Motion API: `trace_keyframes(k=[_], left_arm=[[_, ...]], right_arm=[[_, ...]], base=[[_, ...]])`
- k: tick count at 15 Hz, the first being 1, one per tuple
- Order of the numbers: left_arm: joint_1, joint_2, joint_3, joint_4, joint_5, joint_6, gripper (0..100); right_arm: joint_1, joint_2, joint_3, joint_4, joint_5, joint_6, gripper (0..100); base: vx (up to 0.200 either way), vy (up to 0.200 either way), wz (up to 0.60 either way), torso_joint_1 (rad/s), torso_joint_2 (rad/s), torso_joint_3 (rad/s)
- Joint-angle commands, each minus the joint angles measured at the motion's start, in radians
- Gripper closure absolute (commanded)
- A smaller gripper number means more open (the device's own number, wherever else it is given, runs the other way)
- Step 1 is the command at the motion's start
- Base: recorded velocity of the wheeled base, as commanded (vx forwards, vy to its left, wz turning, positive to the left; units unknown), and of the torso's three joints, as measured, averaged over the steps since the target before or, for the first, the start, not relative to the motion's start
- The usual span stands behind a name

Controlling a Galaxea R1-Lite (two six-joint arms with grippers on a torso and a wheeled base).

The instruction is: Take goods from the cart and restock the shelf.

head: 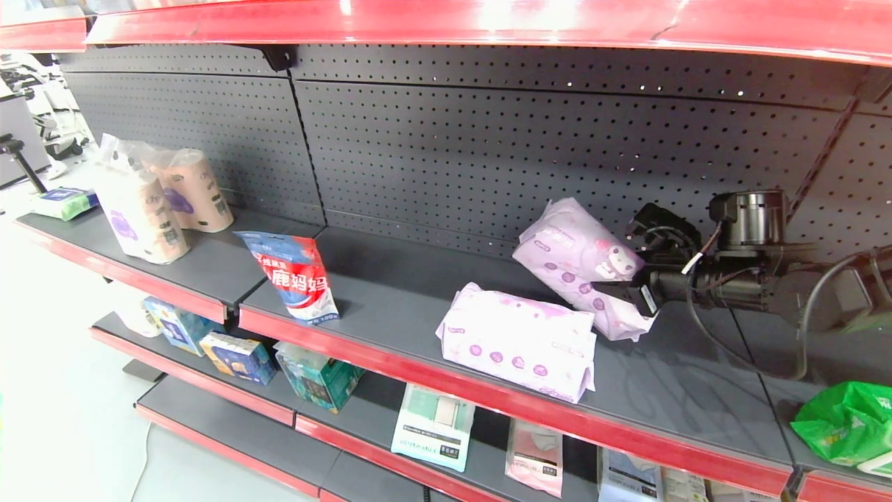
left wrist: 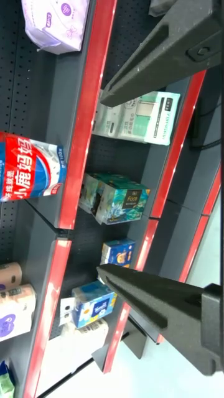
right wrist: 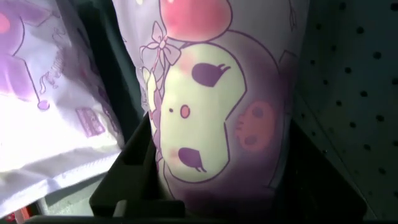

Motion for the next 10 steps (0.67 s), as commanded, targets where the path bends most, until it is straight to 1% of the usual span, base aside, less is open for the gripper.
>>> trace_keyframes(k=[1,4,7,10], left_arm=[[0.000,-0.001,0.000,0.000,0.002,0.000,0],[0.000,-0.001,0.000,0.000,0.002,0.000,0],[-0.001,-0.001,0.000,0.000,0.000,0.000,0],[-0.001,-0.001,0.000,0.000,0.000,0.000,0]], right_arm=[[0.002,0.020,-0.019,0.002,0.000,0.002,100],[0.002,0.028,-0.039,0.068,-0.003,0.001,100],[0.005,0.047,-0.050,0.071,0.000,-0.007,100],[0.028,0.072,-0.077,0.074,0.006,-0.009,100]], base=[[0.000,0.000,0.00,0.000,0.00,0.000],[0.000,0.000,0.00,0.000,0.00,0.000],[0.000,0.000,0.00,0.000,0.00,0.000],[0.000,0.000,0.00,0.000,0.00,0.000]])
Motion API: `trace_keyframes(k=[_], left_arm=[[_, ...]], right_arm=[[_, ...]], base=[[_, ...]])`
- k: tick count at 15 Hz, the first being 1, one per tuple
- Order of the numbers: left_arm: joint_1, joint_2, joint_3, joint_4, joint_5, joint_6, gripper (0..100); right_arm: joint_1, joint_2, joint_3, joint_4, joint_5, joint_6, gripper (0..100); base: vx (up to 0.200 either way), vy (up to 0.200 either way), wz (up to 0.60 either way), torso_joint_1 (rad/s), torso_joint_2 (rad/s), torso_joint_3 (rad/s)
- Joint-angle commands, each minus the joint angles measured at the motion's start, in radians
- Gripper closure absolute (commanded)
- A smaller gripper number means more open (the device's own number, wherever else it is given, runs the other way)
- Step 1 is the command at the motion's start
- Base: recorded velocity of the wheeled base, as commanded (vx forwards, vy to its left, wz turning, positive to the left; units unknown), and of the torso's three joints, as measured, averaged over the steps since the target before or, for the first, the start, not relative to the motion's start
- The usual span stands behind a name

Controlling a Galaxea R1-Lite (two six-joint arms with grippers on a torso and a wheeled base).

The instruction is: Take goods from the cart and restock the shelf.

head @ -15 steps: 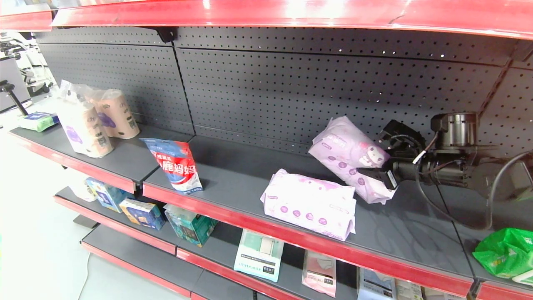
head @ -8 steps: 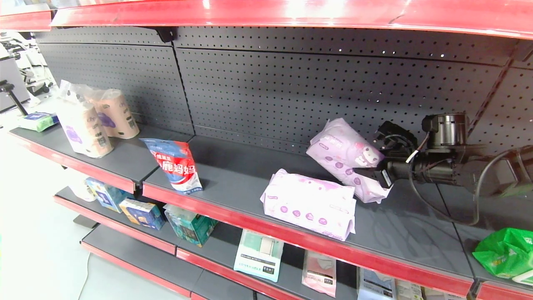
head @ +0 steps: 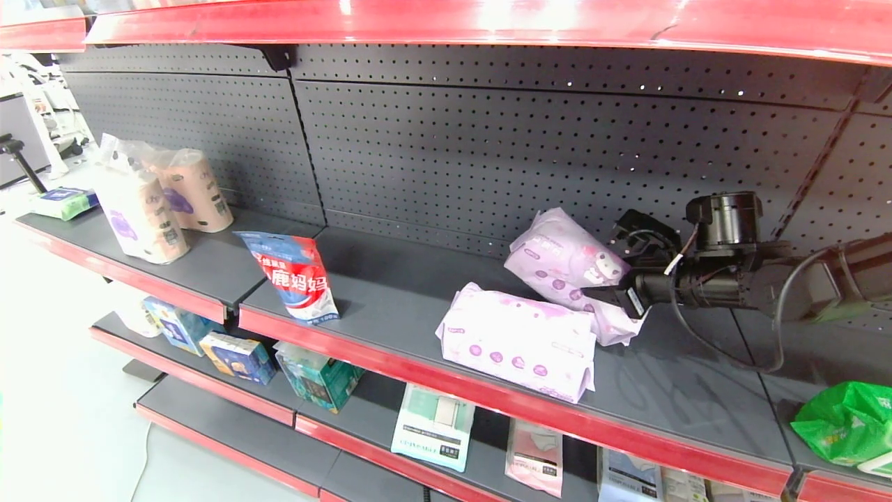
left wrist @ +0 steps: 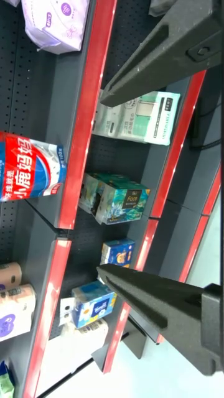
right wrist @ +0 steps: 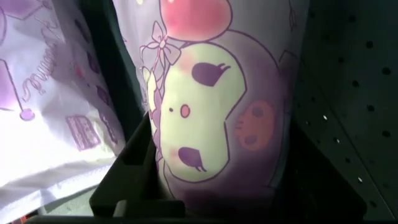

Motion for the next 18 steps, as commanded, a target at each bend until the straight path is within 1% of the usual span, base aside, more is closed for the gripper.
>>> trace_keyframes(k=[1,3,6,8,11,15,17,18], left_arm=[[0.001,-0.001,0.000,0.000,0.000,0.000,0],[0.001,-0.001,0.000,0.000,0.002,0.000,0],[0.001,-0.001,0.000,0.000,0.000,0.000,0],[0.001,-0.001,0.000,0.000,0.002,0.000,0],[0.001,-0.001,0.000,0.000,0.000,0.000,0],[0.001,-0.001,0.000,0.000,0.000,0.000,0],[0.000,-0.001,0.000,0.000,0.000,0.000,0],[0.000,-0.001,0.000,0.000,0.000,0.000,0]], right_arm=[[0.014,0.016,-0.016,0.008,0.013,0.000,100],[0.017,0.024,-0.031,0.033,0.036,-0.016,100],[0.037,0.062,-0.075,0.034,0.046,-0.043,100],[0.043,0.078,-0.088,0.034,0.050,-0.048,100],[0.043,0.112,-0.098,0.034,0.076,-0.092,100],[0.043,0.147,-0.157,0.036,0.067,-0.092,100],[0.043,0.156,-0.166,0.039,0.061,-0.092,100],[0.044,0.158,-0.178,0.082,0.055,-0.092,100]], base=[[0.000,0.000,0.00,0.000,0.00,0.000],[0.000,0.000,0.00,0.000,0.00,0.000],[0.000,0.000,0.00,0.000,0.00,0.000],[0.000,0.000,0.00,0.000,0.00,0.000],[0.000,0.000,0.00,0.000,0.00,0.000],[0.000,0.000,0.00,0.000,0.00,0.000],[0.000,0.000,0.00,0.000,0.00,0.000],[0.000,0.000,0.00,0.000,0.00,0.000]])
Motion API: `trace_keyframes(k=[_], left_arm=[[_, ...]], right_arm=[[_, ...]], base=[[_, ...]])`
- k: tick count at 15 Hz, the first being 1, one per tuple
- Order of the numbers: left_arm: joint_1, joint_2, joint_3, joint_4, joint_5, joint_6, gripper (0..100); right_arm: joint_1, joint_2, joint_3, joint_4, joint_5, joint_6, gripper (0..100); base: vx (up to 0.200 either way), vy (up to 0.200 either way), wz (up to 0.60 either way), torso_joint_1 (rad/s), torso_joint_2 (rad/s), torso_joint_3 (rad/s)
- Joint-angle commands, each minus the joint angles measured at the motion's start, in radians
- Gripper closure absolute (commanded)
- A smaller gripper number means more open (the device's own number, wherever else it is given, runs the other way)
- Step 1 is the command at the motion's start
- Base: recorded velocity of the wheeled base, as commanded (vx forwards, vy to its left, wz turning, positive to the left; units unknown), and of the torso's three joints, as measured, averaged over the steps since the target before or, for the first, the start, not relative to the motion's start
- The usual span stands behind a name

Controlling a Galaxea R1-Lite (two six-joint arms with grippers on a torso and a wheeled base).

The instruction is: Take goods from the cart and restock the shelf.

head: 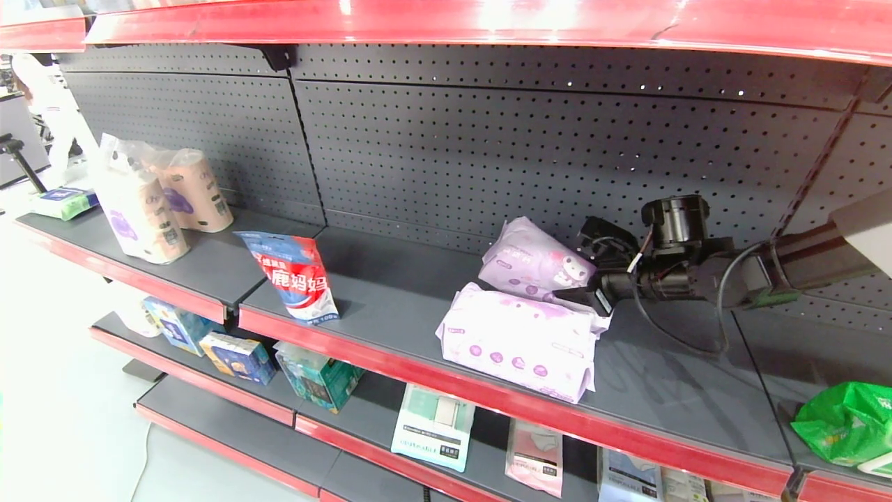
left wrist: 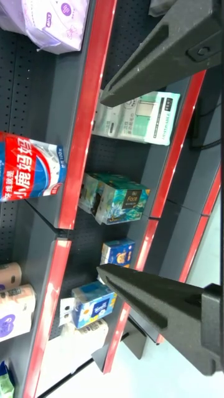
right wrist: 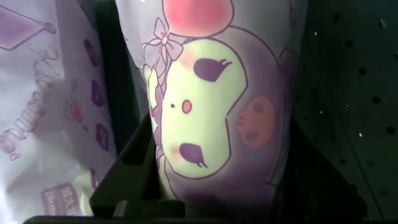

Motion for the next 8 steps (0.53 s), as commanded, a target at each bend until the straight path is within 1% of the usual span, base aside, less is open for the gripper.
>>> trace_keyframes(k=[1,8], left_arm=[[-0.001,-0.001,0.000,0.000,0.002,0.000,0],[0.000,-0.001,0.000,0.000,0.000,0.000,0]], right_arm=[[0.002,0.009,-0.017,0.022,-0.006,0.000,100],[0.008,0.030,-0.063,0.039,-0.047,0.000,100]], base=[[0.000,0.000,0.00,0.000,0.00,0.000],[0.000,0.000,0.00,0.000,0.00,0.000]])
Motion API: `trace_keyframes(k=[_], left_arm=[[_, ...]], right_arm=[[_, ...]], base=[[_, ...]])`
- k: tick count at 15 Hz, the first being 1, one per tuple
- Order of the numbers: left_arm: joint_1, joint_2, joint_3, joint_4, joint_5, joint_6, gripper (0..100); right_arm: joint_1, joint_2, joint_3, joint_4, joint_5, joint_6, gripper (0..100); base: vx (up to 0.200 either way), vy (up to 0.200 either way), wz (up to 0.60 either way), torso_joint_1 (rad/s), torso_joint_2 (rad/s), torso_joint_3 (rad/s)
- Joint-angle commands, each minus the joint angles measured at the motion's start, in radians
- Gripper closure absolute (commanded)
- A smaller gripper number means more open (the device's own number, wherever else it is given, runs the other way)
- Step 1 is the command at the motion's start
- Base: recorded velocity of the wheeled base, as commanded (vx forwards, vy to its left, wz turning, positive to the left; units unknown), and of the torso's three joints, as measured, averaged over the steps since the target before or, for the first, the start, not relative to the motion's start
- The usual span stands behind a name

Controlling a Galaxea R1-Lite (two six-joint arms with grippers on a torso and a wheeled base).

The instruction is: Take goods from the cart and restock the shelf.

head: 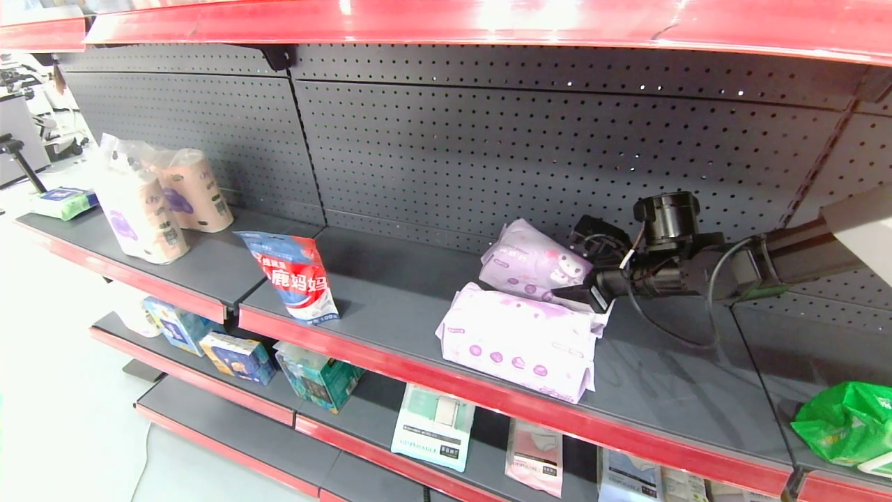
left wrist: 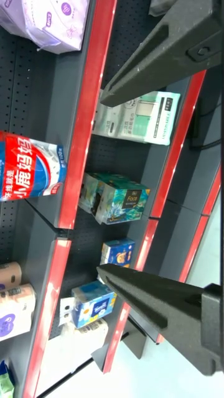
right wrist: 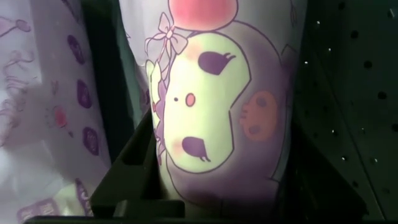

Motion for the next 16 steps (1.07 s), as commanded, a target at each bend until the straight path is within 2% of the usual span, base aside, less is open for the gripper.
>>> trace_keyframes(k=[1,5,6,12,16], left_arm=[[0.000,-0.001,0.000,0.000,0.000,0.000,0],[0.000,-0.001,0.000,0.000,0.000,0.000,0],[0.000,-0.001,0.000,0.000,0.002,0.000,0],[0.000,-0.001,0.000,0.000,0.000,0.000,0],[0.000,-0.001,0.000,0.000,0.000,0.000,0]], right_arm=[[0.003,0.008,-0.007,-0.003,-0.001,-0.001,100],[0.009,0.015,-0.016,-0.003,-0.021,-0.002,100],[0.010,0.015,-0.016,-0.003,-0.023,-0.002,0],[0.009,0.005,-0.018,-0.004,-0.026,0.002,0],[-0.011,-0.028,-0.005,-0.006,-0.064,0.001,0]], base=[[0.000,0.000,0.00,0.000,0.00,0.000],[0.000,0.000,0.00,0.000,0.00,0.000],[0.000,0.000,0.00,0.000,0.00,0.000],[0.000,0.000,0.00,0.000,0.00,0.000],[0.000,0.000,0.00,0.000,0.00,0.000]])
